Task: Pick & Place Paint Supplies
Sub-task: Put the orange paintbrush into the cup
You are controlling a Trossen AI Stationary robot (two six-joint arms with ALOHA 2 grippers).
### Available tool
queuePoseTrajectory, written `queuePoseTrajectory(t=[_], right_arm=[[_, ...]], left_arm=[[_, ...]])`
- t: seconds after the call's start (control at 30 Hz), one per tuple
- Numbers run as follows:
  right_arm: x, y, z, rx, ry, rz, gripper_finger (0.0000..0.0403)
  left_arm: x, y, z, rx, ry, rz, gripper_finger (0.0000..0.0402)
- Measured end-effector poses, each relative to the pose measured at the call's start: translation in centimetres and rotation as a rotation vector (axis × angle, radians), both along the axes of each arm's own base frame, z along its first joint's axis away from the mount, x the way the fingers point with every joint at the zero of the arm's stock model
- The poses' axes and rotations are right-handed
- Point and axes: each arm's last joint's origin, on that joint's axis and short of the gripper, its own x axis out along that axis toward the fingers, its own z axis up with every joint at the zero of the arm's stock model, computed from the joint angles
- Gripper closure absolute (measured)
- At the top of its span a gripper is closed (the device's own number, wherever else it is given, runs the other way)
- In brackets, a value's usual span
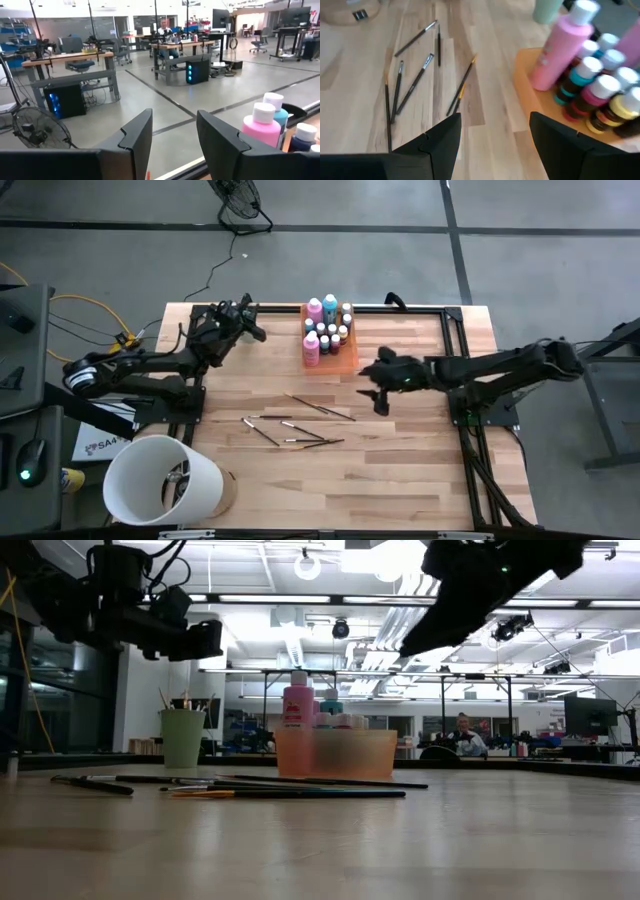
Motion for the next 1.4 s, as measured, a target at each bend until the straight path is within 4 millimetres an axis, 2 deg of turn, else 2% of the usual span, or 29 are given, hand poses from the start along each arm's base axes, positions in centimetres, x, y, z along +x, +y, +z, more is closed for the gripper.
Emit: queuePoseTrajectory(t=[0.27,0.4,0.5,0.63,0.73,0.8,1.07,1.4], right_arm=[[4.1,1.4,-3.2,0.032,0.100,-0.004,0.0173],[5.8,2.1,-4.5,0.063,0.109,0.022,0.0194],[7.3,2.4,-5.3,0.079,0.090,0.040,0.0232],[9.3,2.5,-6.4,0.102,0.077,0.024,0.0304],[10.0,2.7,-7.9,0.137,0.103,-0.004,0.0367],[10.4,2.8,-8.8,0.166,0.115,-0.028,0.0392],[11.7,3.1,-10.2,0.218,0.019,-0.140,0.0400],[12.1,2.6,-12.6,0.212,0.057,-0.160,0.0400]], left_arm=[[-0.2,-0.1,0.0,-0.017,0.026,0.000,0.0249],[-0.2,-0.1,-0.2,-0.027,0.041,0.000,0.0249],[-0.2,-0.1,-0.2,-0.029,0.043,0.000,0.0249],[-0.2,-0.1,-0.2,-0.029,0.043,0.000,0.0249],[-0.2,-0.1,-0.3,-0.032,0.049,0.000,0.0249],[-0.2,-0.1,-0.4,-0.036,0.055,0.000,0.0249],[-0.1,-0.1,-0.4,-0.035,0.055,-0.019,0.0249],[-0.1,-0.1,-0.4,-0.037,0.049,-0.024,0.0249]])
